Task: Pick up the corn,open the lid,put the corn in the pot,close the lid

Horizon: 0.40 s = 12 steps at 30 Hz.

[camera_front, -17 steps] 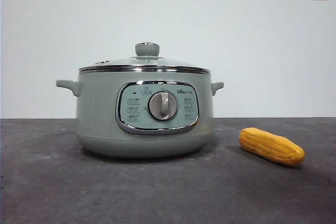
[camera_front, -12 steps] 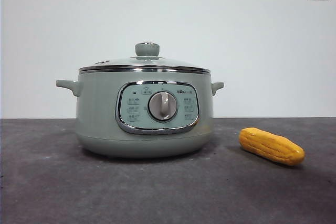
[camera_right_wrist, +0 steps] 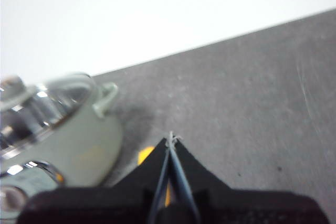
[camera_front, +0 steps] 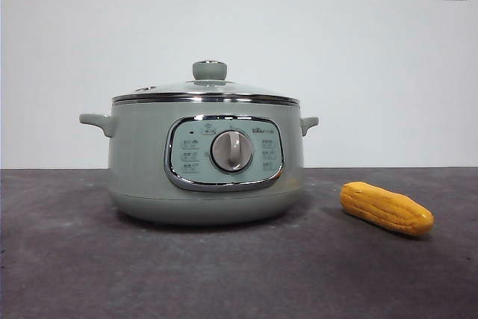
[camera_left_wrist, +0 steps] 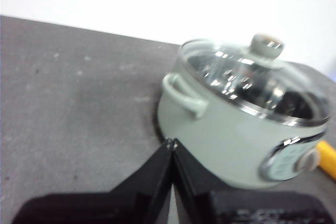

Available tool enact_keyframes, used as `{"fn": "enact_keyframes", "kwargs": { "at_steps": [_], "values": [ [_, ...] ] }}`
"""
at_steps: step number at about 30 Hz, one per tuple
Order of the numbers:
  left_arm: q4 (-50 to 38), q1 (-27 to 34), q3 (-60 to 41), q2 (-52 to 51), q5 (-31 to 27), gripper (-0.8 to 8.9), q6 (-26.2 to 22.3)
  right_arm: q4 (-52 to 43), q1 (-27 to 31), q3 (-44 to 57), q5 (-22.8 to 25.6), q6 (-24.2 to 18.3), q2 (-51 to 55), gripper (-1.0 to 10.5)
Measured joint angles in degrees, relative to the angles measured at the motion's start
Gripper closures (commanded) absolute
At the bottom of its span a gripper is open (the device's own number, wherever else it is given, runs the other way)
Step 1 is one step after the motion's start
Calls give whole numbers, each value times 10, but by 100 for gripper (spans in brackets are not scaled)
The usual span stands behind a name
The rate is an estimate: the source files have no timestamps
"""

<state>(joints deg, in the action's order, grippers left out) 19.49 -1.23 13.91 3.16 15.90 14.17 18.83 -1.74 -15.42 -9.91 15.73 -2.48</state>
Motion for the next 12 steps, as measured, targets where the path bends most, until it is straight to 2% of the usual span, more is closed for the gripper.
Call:
{"fn": "enact_keyframes", "kwargs": {
  "at_steps": [6,12],
  "values": [
    [99,0,116,46,19,820,-5,101,0,-131,-32,-10,-64,958],
    [210,0,234,116,66,820,-44,225,0,-273,-63,-66,-164,958]
  ]
}}
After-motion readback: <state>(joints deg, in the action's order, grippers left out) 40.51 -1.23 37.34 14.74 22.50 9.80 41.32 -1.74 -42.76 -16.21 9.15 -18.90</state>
